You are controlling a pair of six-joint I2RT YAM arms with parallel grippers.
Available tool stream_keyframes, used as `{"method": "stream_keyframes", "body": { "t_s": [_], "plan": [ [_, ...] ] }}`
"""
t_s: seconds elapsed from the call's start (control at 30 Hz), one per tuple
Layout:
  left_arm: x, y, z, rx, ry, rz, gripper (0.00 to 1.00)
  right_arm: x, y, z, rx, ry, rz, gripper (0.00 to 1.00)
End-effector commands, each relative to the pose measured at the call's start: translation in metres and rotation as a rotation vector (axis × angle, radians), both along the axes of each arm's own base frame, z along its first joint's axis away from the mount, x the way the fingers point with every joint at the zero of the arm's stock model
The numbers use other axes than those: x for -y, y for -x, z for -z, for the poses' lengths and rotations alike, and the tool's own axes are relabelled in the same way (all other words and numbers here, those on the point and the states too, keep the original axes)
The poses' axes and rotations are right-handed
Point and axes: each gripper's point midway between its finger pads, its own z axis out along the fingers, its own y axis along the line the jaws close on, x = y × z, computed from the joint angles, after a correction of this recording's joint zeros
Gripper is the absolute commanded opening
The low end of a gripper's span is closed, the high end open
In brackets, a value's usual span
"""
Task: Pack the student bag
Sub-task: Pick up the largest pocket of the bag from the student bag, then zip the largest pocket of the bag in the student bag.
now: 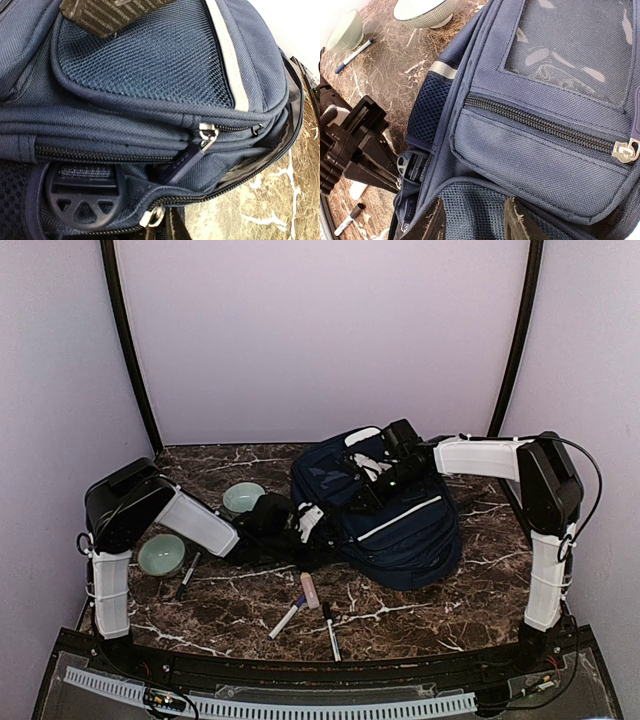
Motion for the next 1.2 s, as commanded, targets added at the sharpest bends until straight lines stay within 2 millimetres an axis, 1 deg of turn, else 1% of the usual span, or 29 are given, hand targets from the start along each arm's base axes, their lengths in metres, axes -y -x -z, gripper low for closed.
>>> {"method": "stream_keyframes", "body": {
  "t_s": [0.0, 0.13, 0.2, 0.27, 0.33, 0.5, 0.67, 0.77, 0.87, 1.0, 1.07, 1.1, 1.17],
  "plan": [
    [-0.01, 0.01, -0.014, -0.018, 0.001, -0.011, 0.0, 0.053, 0.012, 0.101, -0.15, 0.283, 0.105, 0.41],
    [-0.012, 0.023, -0.027, -0.017, 0.017, 0.011, 0.0, 0.053, 0.013, 0.102, -0.156, 0.282, 0.103, 0.41],
    [-0.008, 0.03, -0.029, -0.031, 0.022, 0.034, 0.0, 0.052, 0.013, 0.103, -0.16, 0.283, 0.104, 0.41],
    [0.001, 0.041, -0.029, -0.059, 0.018, 0.076, 0.0, 0.053, 0.013, 0.104, -0.161, 0.284, 0.104, 0.41],
    [0.015, 0.055, -0.03, -0.076, 0.019, 0.134, 0.0, 0.053, 0.014, 0.105, -0.163, 0.286, 0.103, 0.41],
    [0.048, 0.095, -0.03, -0.124, 0.035, 0.29, 0.0, 0.053, 0.013, 0.106, -0.163, 0.289, 0.103, 0.41],
    [0.068, 0.125, -0.026, -0.193, 0.062, 0.419, 0.0, 0.053, 0.015, 0.108, -0.172, 0.291, 0.103, 0.41],
    [0.077, 0.135, -0.025, -0.215, 0.066, 0.46, 0.0, 0.053, 0.015, 0.109, -0.174, 0.29, 0.102, 0.41],
    [0.086, 0.14, -0.027, -0.213, 0.08, 0.481, 0.0, 0.053, 0.015, 0.109, -0.177, 0.29, 0.103, 0.41],
    [0.103, 0.142, -0.034, -0.199, 0.111, 0.503, 0.0, 0.053, 0.016, 0.111, -0.183, 0.291, 0.102, 0.41],
    [0.112, 0.144, -0.033, -0.197, 0.12, 0.516, 0.0, 0.053, 0.016, 0.111, -0.185, 0.288, 0.101, 0.41],
    [0.117, 0.146, -0.029, -0.201, 0.118, 0.523, 0.0, 0.053, 0.017, 0.111, -0.186, 0.289, 0.101, 0.41],
    [0.127, 0.149, -0.031, -0.195, 0.129, 0.537, 0.0, 0.052, 0.016, 0.11, -0.186, 0.286, 0.1, 0.41]
  ]
}}
